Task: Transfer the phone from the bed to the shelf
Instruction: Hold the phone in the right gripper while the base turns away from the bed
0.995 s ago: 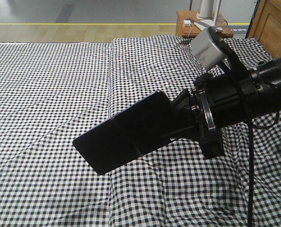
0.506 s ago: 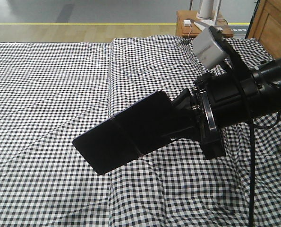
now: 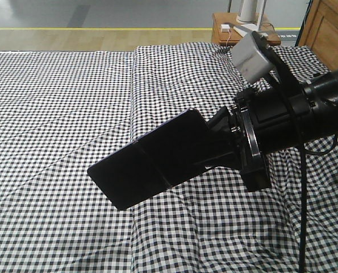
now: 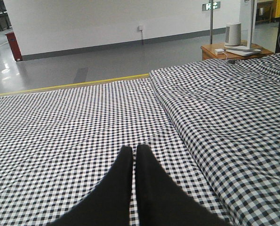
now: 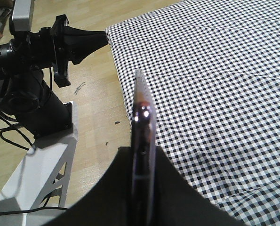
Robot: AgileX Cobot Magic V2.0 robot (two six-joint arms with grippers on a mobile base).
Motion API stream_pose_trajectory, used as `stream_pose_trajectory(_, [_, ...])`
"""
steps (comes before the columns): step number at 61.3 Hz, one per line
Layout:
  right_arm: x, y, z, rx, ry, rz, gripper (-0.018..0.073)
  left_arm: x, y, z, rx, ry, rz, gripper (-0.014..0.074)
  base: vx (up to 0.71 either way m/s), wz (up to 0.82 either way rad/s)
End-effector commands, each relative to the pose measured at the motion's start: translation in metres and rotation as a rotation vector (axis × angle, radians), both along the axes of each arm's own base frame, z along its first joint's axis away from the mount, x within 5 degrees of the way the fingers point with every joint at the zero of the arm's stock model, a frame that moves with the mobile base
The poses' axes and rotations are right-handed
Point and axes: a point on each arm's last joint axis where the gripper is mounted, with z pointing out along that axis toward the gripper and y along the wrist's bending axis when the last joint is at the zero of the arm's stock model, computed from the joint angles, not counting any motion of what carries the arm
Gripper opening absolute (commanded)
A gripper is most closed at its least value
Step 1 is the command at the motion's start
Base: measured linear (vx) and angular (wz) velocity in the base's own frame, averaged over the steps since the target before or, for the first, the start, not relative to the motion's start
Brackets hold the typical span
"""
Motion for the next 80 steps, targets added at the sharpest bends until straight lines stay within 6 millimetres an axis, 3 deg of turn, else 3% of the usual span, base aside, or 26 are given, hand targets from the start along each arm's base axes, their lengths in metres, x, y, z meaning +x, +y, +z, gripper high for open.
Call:
stream_pose_trajectory(1, [-0.013, 0.0006, 0.0211, 0.088, -0.008, 0.049, -0.0003, -0.0008, 0.0, 0.0146, -0.018, -0.099, -0.001, 0.0001, 0.0, 0.0])
stream_pose_trajectory(34, [-0.013, 0.0006, 0.0211, 0.088, -0.007, 0.049, -0.0003, -0.0008, 0.0, 0.0146, -0.018, -0.099, -0.001, 0.0001, -0.04, 0.15])
stream_pose_trajectory(80, [-0.013, 0.0006, 0.0211, 0.088, -0.008, 0.049, -0.0003, -0.0008, 0.0, 0.0146, -0.018, -0.099, -0.001, 0.0001, -0.11, 0.43])
